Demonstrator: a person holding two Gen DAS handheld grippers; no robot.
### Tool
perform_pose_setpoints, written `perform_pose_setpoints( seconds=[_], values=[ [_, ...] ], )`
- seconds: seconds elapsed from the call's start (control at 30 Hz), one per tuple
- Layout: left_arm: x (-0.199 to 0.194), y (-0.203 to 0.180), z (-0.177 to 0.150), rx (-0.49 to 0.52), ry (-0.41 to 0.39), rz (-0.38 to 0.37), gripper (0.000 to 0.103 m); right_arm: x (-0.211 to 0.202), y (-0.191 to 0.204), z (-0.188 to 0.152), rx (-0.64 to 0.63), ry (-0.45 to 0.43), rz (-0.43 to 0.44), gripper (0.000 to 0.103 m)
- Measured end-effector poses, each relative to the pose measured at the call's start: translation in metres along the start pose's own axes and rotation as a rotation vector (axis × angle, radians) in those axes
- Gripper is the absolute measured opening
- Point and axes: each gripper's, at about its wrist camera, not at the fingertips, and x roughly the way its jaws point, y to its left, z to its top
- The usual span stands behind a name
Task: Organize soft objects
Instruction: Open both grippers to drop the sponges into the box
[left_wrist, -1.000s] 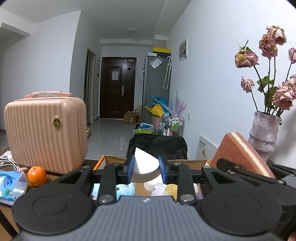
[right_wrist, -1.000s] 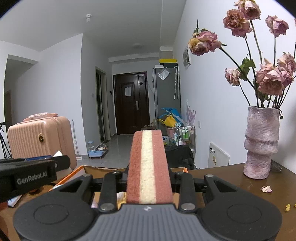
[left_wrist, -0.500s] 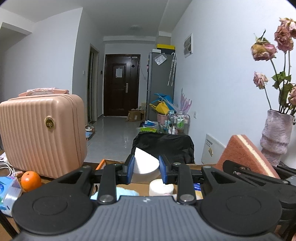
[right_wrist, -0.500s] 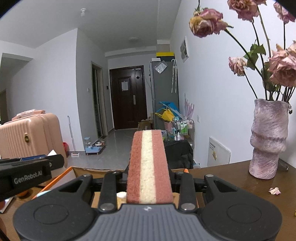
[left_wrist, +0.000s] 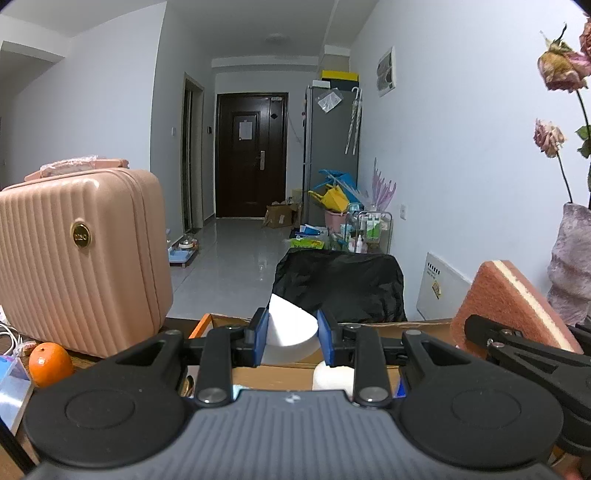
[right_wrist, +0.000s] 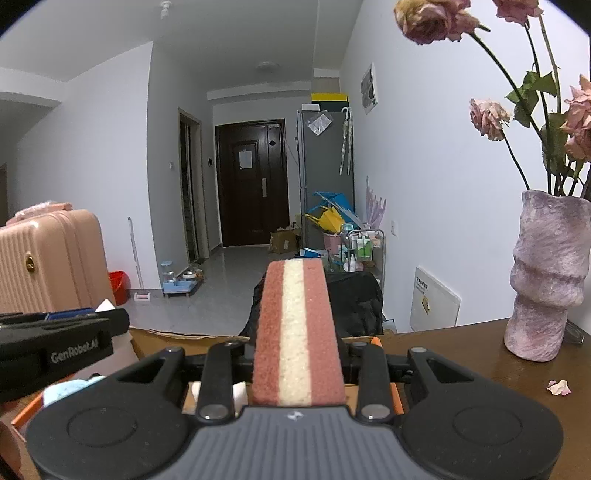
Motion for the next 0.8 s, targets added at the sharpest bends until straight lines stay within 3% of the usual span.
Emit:
perform_pose_setpoints(
  seconds=[0.43,0.57,0.7,0.77,0.8],
  values=[
    [0.014,-0.002,-0.007,0.008,0.030,0.006,0.030,0.009,-0.005,-0.005,0.007,0.027,-0.013,0.031],
    [0.016,0.000,-0.007,0.006,0.037,0.005,0.036,0.012,-0.007,-0.004,0.011,0.037,-0.014,0.031],
    [0.016,0.004,-0.005,-0.009,0.042,0.029,0.065,0.015,-0.012,-0.004,0.022,0.044,-0.025,0.035],
    [0.016,0.006,-0.004,-0.011,0.039,0.054,0.080,0.016,-0.014,-0.005,0.027,0.046,-0.030,0.045],
    [0.016,0.007,-0.004,-0.017,0.035,0.067,0.086,0.016,-0.014,-0.006,0.030,0.044,-0.032,0.055]
  ],
)
